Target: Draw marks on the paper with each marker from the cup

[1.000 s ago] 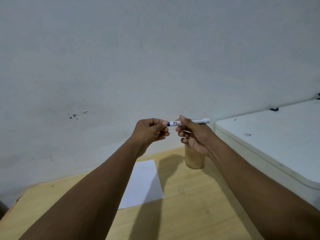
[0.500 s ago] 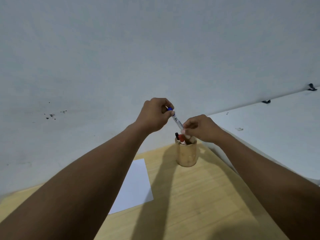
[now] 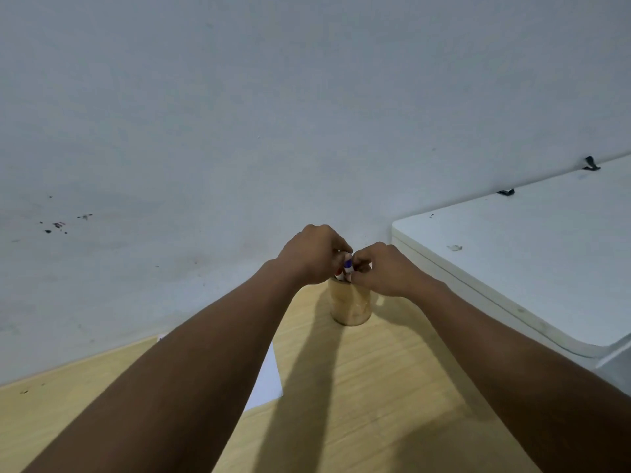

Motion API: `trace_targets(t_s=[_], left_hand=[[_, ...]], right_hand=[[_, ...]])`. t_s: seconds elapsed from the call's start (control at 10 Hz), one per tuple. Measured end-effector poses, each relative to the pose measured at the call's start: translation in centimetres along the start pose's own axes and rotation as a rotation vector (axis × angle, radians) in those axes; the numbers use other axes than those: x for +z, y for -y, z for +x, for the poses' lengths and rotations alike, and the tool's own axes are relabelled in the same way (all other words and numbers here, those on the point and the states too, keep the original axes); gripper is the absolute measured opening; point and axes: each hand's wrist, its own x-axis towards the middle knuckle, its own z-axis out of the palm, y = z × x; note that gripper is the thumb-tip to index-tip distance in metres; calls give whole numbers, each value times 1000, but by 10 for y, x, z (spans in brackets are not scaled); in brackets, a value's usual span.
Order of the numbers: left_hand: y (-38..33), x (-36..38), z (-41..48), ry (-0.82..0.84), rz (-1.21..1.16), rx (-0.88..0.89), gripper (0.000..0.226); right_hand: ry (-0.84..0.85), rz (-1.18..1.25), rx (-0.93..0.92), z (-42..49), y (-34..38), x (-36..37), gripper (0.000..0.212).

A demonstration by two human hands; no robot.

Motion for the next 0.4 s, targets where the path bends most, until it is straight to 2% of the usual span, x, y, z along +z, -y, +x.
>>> trace_targets(t_s=[0.2, 0.3, 0.4], left_hand=[[0, -7, -12, -30, -36, -28, 27], [2, -18, -25, -38, -37, -43, 29], [6, -30, -40, -67, -56, -76, 31]], right_hand=[[57, 13, 21, -9, 8, -6, 31], [37, 55, 17, -11, 16, -8, 51], [-16, 100, -12, -10, 27, -8, 44]])
